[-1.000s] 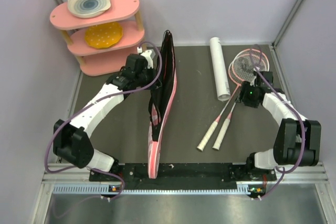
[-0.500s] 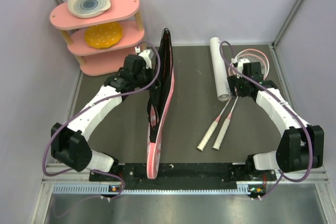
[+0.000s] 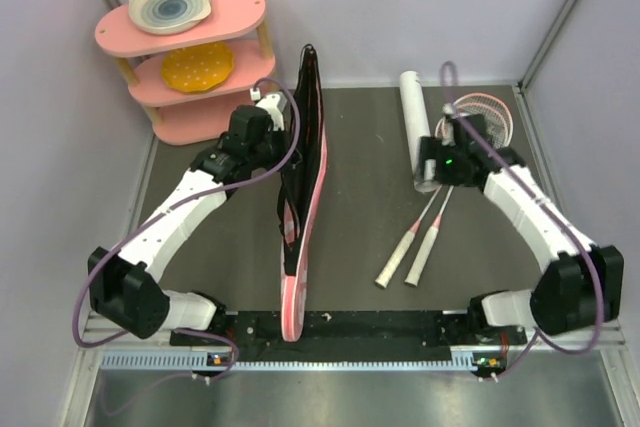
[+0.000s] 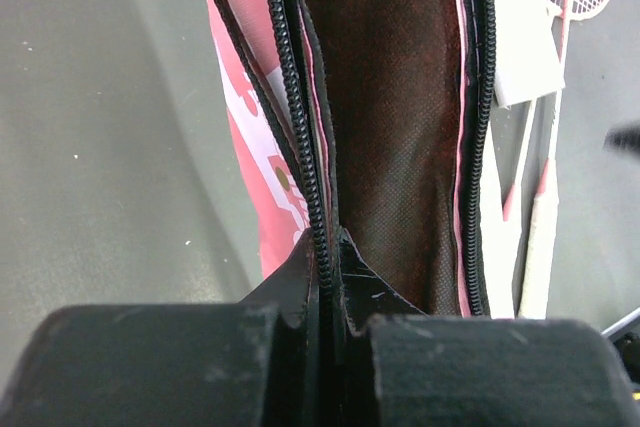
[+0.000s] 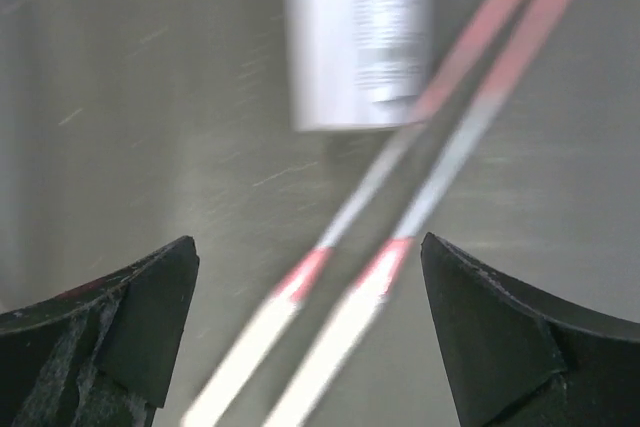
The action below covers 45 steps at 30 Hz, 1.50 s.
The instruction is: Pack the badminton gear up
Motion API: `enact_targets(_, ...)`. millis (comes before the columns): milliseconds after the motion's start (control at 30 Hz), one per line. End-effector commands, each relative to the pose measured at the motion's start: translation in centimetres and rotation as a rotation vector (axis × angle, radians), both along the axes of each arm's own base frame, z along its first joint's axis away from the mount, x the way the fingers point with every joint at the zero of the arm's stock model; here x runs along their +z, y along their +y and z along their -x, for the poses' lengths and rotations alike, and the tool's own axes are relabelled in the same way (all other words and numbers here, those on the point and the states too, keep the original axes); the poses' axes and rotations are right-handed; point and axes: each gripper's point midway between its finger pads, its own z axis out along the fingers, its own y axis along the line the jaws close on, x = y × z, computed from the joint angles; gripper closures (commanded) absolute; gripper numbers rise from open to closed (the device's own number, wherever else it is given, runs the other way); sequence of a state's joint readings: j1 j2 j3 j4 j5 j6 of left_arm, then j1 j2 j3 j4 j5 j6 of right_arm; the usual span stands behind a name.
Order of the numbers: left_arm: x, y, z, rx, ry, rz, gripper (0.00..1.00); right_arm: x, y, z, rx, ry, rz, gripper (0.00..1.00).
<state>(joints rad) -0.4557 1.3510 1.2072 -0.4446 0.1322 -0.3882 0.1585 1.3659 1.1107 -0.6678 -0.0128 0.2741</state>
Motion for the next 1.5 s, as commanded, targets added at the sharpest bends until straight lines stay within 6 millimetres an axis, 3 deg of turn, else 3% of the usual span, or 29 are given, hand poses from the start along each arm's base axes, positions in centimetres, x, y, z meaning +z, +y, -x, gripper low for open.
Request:
enact_targets(0, 3.2, 0.4, -0.9, 0.063, -0.116, 0.042, 1.0, 7.3, 11.7, 4.2, 0.244, -0.228, -0.186, 0.08)
enact_targets(33, 3.0, 0.6, -0.9, 0.094, -0.098, 0.062, 1.0, 8.2, 13.1, 4.9, 0.221, -0.249, -0.225, 0.08)
enact_targets(67, 3.1, 0.8, -0.9, 0.122, -0.093, 0.073, 1.0, 9.9, 16.3, 7.6, 0.308, -0.299, -0.278, 0.08)
enact_targets(133, 3.1, 1.0, -1.0, 0.188, -0.058, 0.124, 1.0, 10.9, 19.4, 9.2, 0.36, -0.403, -0.358, 0.08)
enact_targets(167, 2.7, 0.9, -0.9, 0.201, -0.029, 0.13, 1.0, 11.9, 21.4, 11.9, 0.46, -0.448, -0.4, 0.08)
enact_targets(200, 3.4, 0.8, -1.0, 0.211, -0.02, 0.15, 1.0, 11.6, 22.6, 12.9, 0.51, -0.485, -0.413, 0.08)
enact_targets(267, 3.3, 0.5, -1.0, 0.241, 0.026, 0.176, 1.0, 11.1, 23.7, 14.7, 0.588, -0.51, -0.377, 0.07)
enact_targets(400, 4.1, 1.2, -1.3, 0.316, 0.044, 0.191, 1.0, 10.8, 26.8, 20.4, 0.764, -0.513, -0.368, 0.07)
enact_targets(500, 4.9, 1.4, -1.3, 0.36, 0.044, 0.23, 1.0, 12.1, 26.7, 22.0, 0.793, -0.573, -0.299, 0.06)
enact_targets(533, 5.1, 1.4, -1.3, 0.38, 0.055, 0.253, 1.0, 11.5, 26.3, 22.1, 0.789, -0.545, -0.268, 0.06)
enact_targets(633, 5.8, 1.3, -1.4, 0.387, 0.053, 0.28, 1.0, 12.8, 24.8, 20.8, 0.649, -0.552, -0.255, 0.06)
enact_targets(667, 6.0, 1.2, -1.3, 0.383, 0.052, 0.28, 1.0, 12.9, 22.7, 19.1, 0.539, -0.568, -0.182, 0.05)
enact_targets(733, 5.9, 1.5, -1.4, 0.4, 0.054, 0.272, 1.0, 15.5, 21.2, 16.6, 0.347, -0.545, -0.273, 0.05)
enact_targets(833, 5.6, 2.0, -1.3, 0.426, 0.056, 0.258, 1.0, 17.4, 21.6, 15.1, 0.26, -0.461, -0.415, 0.09)
enact_targets(867, 5.5, 2.1, -1.3, 0.43, 0.058, 0.257, 1.0, 16.8, 21.9, 13.8, 0.237, -0.433, -0.398, 0.1)
enact_targets(900, 5.5, 2.1, -1.3, 0.434, 0.061, 0.26, 1.0, 18.6, 22.3, 13.3, 0.22, -0.446, -0.434, 0.1)
enact_targets(967, 5.3, 2.1, -1.1, 0.434, 0.071, 0.257, 1.0, 18.3, 23.8, 11.8, 0.216, -0.417, -0.422, 0.1)
enact_targets(1000, 5.3, 2.1, -1.1, 0.438, 0.073, 0.259, 1.0, 19.7, 24.6, 11.2, 0.223, -0.423, -0.446, 0.1)
enact_targets(1167, 5.5, 2.2, -1.0, 0.439, 0.072, 0.258, 1.0, 19.5, 28.7, 8.6, 0.271, -0.362, -0.447, 0.17)
enact_targets(1300, 5.5, 2.5, -0.9, 0.444, 0.064, 0.244, 1.0, 16.8, 31.2, 7.5, 0.29, -0.312, -0.402, 0.27)
enact_targets(1467, 5.1, 2.4, -0.8, 0.436, 0.072, 0.237, 1.0, 14.5, 32.4, 7.1, 0.297, -0.267, -0.362, 0.32)
